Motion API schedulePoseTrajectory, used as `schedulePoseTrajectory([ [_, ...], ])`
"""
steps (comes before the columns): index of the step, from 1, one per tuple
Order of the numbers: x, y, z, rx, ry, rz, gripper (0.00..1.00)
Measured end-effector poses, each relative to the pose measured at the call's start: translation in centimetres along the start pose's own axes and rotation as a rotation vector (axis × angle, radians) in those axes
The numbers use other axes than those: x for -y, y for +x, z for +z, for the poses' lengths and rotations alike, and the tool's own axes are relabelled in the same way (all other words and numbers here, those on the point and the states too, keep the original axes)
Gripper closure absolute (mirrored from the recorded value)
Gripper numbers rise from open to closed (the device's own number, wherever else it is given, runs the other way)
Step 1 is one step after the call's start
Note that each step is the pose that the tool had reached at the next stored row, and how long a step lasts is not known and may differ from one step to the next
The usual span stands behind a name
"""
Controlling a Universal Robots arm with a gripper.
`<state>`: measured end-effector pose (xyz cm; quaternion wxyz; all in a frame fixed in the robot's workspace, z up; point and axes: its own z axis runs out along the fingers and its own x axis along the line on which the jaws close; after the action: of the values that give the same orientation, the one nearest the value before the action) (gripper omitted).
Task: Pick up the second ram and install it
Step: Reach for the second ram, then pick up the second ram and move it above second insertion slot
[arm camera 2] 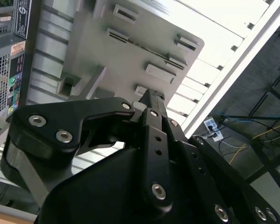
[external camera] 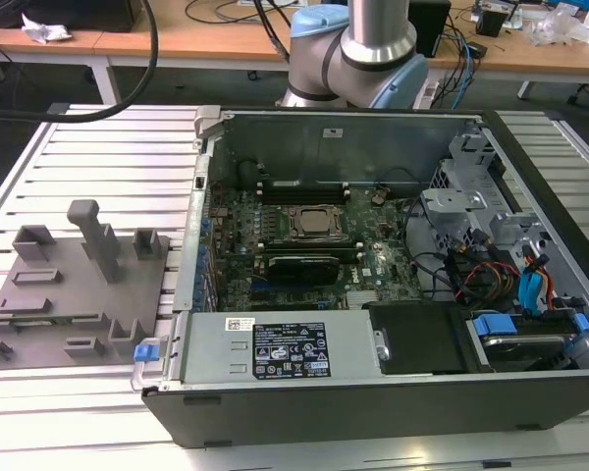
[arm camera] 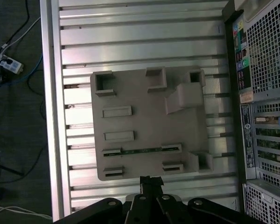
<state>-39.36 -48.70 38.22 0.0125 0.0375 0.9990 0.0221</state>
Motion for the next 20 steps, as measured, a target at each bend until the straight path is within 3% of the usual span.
schedulePoseTrajectory([
  [10, 0.05, -0.01, 0.00, -0.0002, 0.0000, -0.004, 0.89],
  [15, 0.05, 0.00, -0.01, -0.0046, -0.0022, -0.100, 0.89],
  [20, 0.05, 0.00, 0.00, -0.0118, -0.0060, -0.261, 0.89],
])
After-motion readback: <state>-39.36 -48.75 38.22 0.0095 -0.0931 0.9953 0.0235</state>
